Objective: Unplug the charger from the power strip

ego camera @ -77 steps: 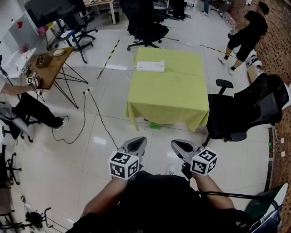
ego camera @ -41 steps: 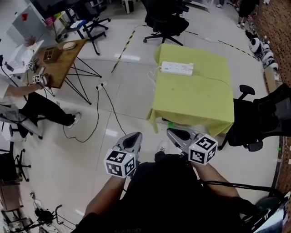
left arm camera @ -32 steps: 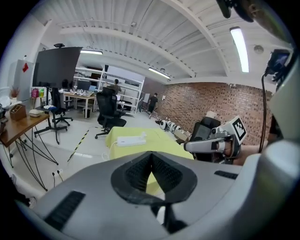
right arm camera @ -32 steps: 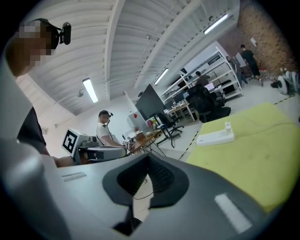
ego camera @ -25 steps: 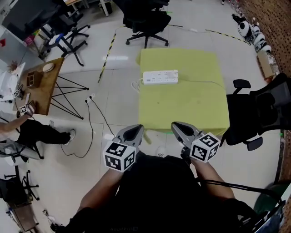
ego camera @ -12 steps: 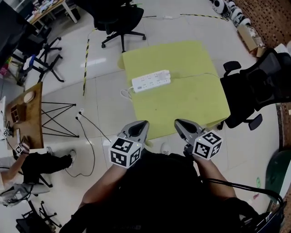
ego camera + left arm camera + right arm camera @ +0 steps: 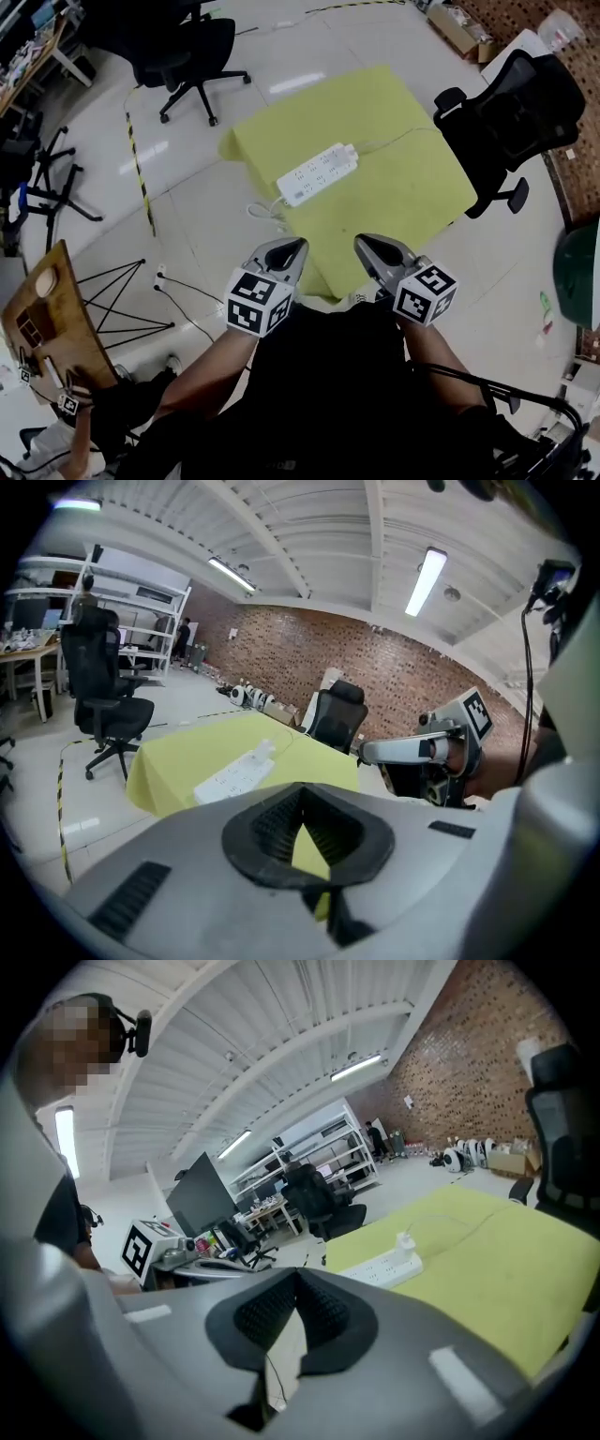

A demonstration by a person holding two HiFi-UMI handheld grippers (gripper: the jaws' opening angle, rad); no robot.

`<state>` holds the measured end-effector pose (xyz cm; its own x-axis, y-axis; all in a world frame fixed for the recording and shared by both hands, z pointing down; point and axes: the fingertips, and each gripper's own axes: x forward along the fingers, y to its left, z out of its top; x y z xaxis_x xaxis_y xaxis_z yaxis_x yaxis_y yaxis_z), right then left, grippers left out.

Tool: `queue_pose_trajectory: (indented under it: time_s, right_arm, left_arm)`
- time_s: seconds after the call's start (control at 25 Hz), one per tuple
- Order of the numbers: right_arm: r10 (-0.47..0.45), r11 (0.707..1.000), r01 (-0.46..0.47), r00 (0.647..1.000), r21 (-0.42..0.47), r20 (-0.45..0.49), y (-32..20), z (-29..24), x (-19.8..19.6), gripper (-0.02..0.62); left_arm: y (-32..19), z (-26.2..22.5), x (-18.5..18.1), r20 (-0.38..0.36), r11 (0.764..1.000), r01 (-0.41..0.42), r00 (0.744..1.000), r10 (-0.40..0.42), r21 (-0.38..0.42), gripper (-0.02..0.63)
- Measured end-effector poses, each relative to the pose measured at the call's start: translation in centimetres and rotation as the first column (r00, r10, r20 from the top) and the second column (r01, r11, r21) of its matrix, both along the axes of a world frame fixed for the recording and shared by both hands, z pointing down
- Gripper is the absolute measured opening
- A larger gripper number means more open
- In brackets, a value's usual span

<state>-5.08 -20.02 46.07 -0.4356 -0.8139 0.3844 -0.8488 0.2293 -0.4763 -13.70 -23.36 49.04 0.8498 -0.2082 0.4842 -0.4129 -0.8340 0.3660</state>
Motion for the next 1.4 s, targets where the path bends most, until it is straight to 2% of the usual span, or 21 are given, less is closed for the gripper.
queue_pose_trajectory:
  time_s: [0.16, 0.32, 0.6, 0.76, 1.08, 1.4]
  right_arm:
    - [0.047, 0.999, -0.048, 0.998, -0.023, -0.05, -0.2, 0.6, -1.2, 0.003]
    - [0.082, 0.996, -0.086, 0.993, -0.036, -0.085, -1.1, 1.5, -0.8, 0.003]
    - [0.133, 0.989, -0.143, 0.965, -0.029, -0.228, -6.0, 4.6, 3.4, 0.006]
    - [0.199, 0.977, -0.213, 0.937, -0.016, -0.287, -9.1, 7.9, 6.8, 0.058]
    - [0.268, 0.955, -0.293, 0.913, -0.038, -0.308, -12.3, 13.1, 10.8, 0.115]
    - [0.252, 0.957, -0.283, 0.919, -0.064, -0.303, -13.9, 15.3, 12.1, 0.16]
  left_arm:
    - [-2.7, 1.1, -1.7, 0.004, 0.999, -0.024, 1.0, 0.024, -0.023, 0.005]
    - [-4.7, 1.4, -2.0, -0.026, 0.999, -0.02, 0.999, 0.02, -0.036, 0.005]
    - [-6.5, 2.0, -2.2, -0.027, 0.998, -0.04, 0.999, 0.038, -0.044, 0.005]
    - [-5.9, 3.3, -2.2, 0.007, 0.996, -0.08, 0.997, 0.08, -0.05, 0.005]
    - [-5.2, 4.4, -2.3, 0.017, 0.994, -0.069, 0.997, 0.071, -0.086, 0.005]
    - [-5.4, 4.7, -2.4, 0.035, 0.996, -0.034, 0.999, 0.037, -0.085, 0.005]
